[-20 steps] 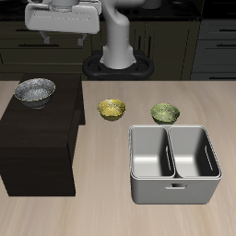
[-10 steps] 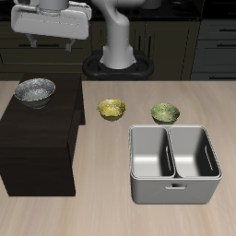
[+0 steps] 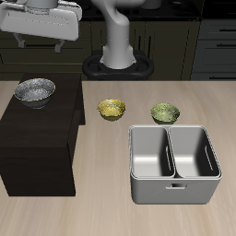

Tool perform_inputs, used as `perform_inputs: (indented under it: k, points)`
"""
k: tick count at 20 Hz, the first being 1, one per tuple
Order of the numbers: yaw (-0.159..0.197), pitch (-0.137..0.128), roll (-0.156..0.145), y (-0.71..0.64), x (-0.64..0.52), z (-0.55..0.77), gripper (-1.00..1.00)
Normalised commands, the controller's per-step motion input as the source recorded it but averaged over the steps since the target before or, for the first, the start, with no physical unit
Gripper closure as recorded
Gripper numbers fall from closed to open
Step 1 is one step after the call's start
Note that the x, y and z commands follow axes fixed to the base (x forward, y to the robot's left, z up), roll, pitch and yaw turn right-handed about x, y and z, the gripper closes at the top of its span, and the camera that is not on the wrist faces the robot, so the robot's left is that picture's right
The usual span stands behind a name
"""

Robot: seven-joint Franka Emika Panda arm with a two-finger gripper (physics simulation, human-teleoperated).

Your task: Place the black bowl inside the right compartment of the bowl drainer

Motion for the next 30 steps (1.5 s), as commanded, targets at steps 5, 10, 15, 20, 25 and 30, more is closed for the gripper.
perform_inputs:
  k: [5,10,15,20,25,30]
  points:
    - [-0.013,0.016,0.01,0.0,0.18,-0.06,-1.0]
    - [-0.021,0.02,0.022,0.16,0.13,-0.21,-1.0]
    - [-0.029,0.011,0.012,0.13,0.08,-0.15,-1.0]
    - [-0.009,0.049,0.008,0.16,0.14,-0.35,-1.0]
    - [-0.006,0.045,0.004,0.19,0.04,-0.28,-1.0]
    - [-0.018,0.003,0.001,0.06,0.0,-0.12,-1.0]
